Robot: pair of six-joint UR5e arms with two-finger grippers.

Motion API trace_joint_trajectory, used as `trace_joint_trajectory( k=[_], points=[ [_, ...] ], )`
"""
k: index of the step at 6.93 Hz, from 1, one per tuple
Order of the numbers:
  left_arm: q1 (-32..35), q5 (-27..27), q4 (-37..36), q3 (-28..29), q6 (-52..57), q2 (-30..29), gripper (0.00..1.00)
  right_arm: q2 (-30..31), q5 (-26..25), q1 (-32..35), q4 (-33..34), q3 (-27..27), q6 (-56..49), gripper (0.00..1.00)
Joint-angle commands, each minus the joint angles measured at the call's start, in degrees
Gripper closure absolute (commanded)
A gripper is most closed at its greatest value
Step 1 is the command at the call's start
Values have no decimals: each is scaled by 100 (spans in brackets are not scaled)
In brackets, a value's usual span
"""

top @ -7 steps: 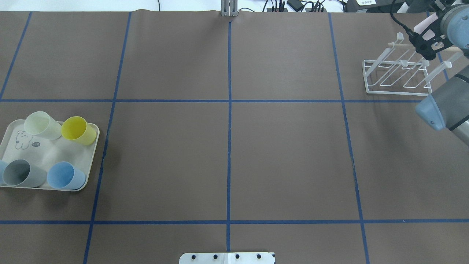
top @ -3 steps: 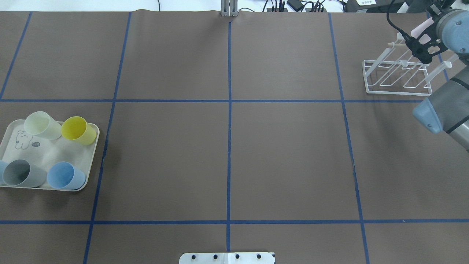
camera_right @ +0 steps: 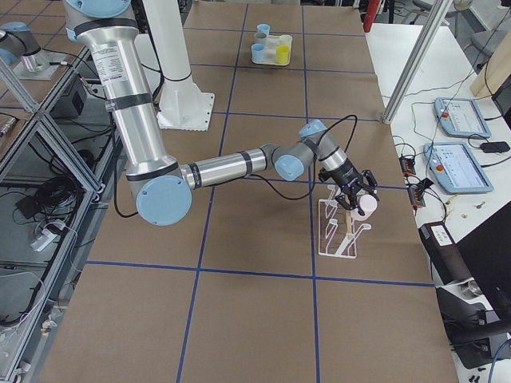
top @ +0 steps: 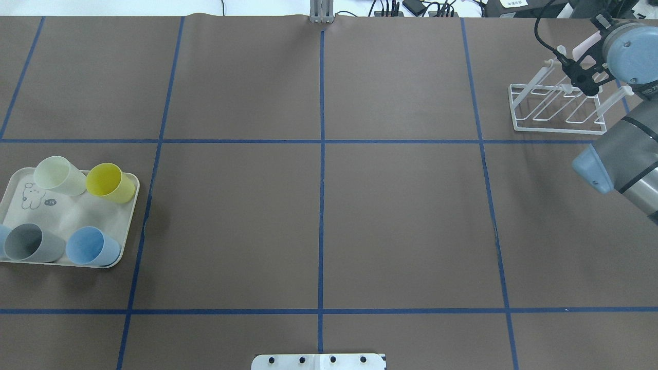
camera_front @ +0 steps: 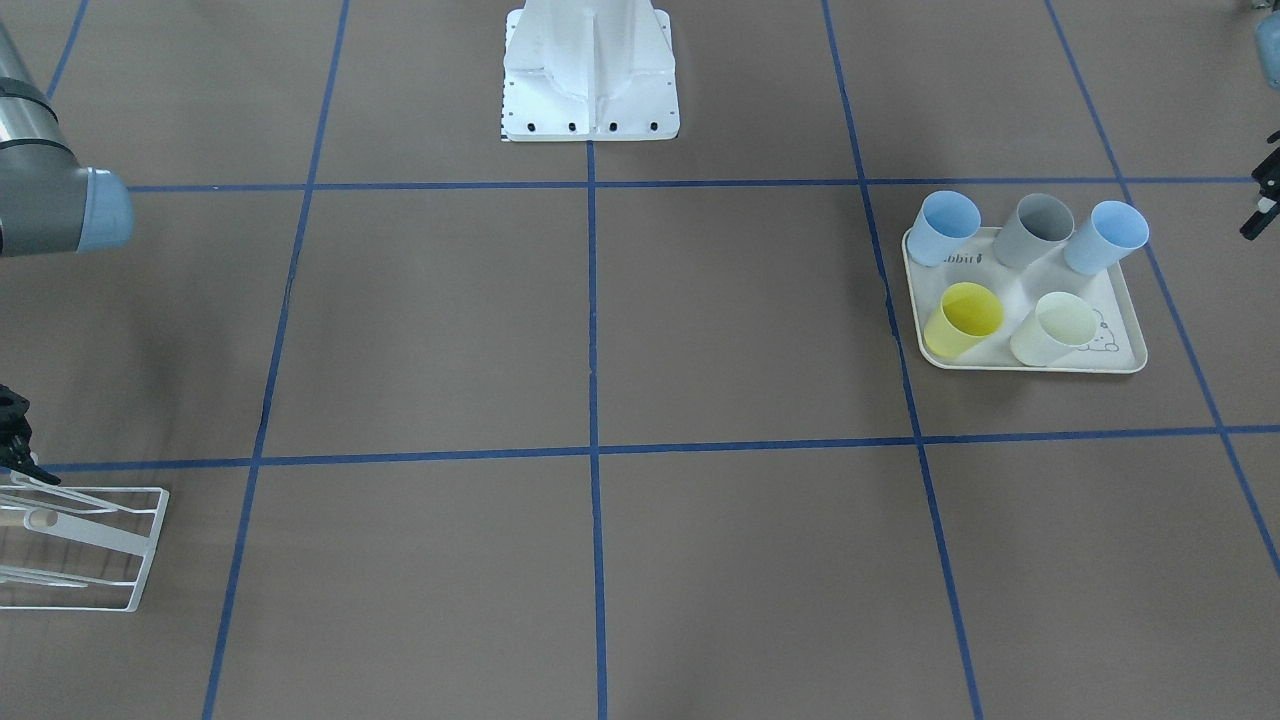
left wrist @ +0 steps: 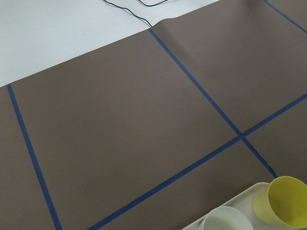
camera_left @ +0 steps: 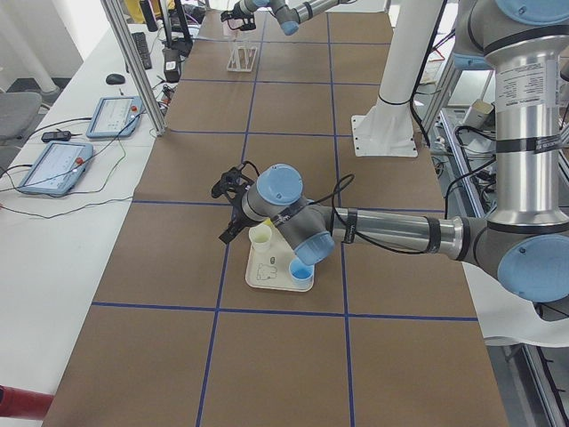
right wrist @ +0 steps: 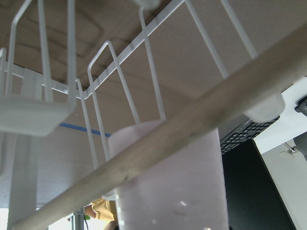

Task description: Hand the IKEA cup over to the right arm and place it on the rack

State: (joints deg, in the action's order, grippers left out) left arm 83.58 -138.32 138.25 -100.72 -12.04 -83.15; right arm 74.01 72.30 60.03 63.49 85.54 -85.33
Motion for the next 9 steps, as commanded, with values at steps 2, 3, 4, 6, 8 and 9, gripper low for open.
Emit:
trace_joint_trajectory(
  k=[2,3,4,6,8,9],
  points=[
    [0,-2,8,-9,0,0,0,-9,-233,-62,-3,6,25,28],
    [0,-2,9,-9,0,0,0,-9,-251,-62,-29,6,113,10],
    [0,-2,9,-9,0,0,0,-9,-260,-62,-38,6,113,2],
    [0,-2,9,-17,0,0,0,-26,-260,-62,-38,68,122,1],
    [0,-2,9,-26,-9,0,0,-79,-112,-62,-21,382,741,1],
    [0,16,9,-52,0,17,0,-71,472,-70,-12,611,2051,1]
  ],
)
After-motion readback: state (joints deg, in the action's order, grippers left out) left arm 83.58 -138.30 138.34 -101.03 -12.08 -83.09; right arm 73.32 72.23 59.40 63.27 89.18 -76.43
